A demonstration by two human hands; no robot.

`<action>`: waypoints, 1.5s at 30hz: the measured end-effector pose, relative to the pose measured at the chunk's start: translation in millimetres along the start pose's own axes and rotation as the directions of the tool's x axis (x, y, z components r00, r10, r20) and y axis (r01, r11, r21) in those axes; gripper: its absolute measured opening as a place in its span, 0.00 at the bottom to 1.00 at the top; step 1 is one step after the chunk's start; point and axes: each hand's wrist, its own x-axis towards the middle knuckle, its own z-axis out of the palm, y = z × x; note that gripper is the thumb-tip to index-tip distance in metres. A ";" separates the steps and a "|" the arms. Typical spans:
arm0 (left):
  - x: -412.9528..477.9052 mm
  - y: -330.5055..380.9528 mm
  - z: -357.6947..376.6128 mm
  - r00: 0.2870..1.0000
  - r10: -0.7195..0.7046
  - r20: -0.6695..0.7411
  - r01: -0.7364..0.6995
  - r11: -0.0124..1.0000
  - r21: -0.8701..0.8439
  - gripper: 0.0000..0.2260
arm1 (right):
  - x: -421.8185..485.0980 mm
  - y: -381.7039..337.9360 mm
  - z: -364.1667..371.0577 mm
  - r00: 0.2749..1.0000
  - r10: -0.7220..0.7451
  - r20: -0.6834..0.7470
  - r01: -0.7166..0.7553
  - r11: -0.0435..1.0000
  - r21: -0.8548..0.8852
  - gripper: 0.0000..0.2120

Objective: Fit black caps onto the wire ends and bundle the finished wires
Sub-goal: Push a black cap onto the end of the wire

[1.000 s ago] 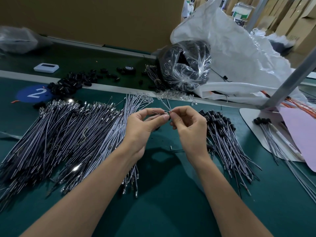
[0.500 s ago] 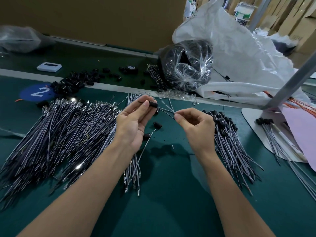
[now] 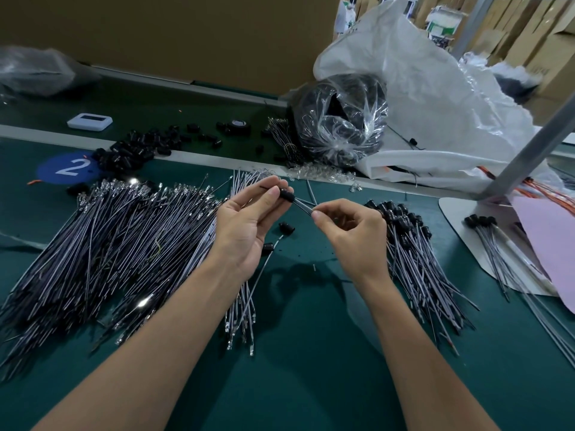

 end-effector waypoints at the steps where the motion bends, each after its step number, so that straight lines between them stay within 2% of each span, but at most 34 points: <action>1: -0.3 -0.6 0.6 1.000 -0.003 0.009 0.003 1.000 0.003 0.07 | -0.1 -0.2 0.5 1.000 -0.003 -0.002 0.003 1.000 0.001 0.07; 10: 3.3 0.6 -2.7 0.997 -0.021 -0.071 0.012 0.992 -0.127 0.06 | 0.6 0.9 -3.6 0.999 0.004 -0.037 -0.003 1.000 0.029 0.08; 18: 1.2 -2.1 -0.9 0.999 -0.038 0.000 0.037 0.998 -0.059 0.06 | -0.7 -2.3 -2.3 0.999 -0.019 -0.028 0.018 1.000 -0.025 0.05; 25: 2.9 0.1 -3.9 0.998 -0.059 -0.025 0.055 0.988 -0.142 0.07 | -0.8 -1.2 -4.1 0.999 0.003 -0.038 -0.004 1.000 -0.017 0.06; 33: -0.9 -2.3 1.0 0.998 -0.048 0.042 0.051 0.997 -0.061 0.07 | -0.3 -2.5 -2.8 0.999 -0.033 -0.038 0.032 0.999 -0.039 0.04; 41: -2.7 -8.6 4.5 0.995 -0.082 0.064 0.083 0.996 -0.016 0.15 | -1.7 -3.9 1.0 0.998 -0.065 -0.021 0.064 0.996 -0.057 0.01; 45: -3.9 -9.8 4.3 0.994 -0.086 0.070 0.085 0.996 0.024 0.13 | -1.6 -5.8 -0.7 0.999 -0.037 -0.001 0.037 0.999 -0.028 0.08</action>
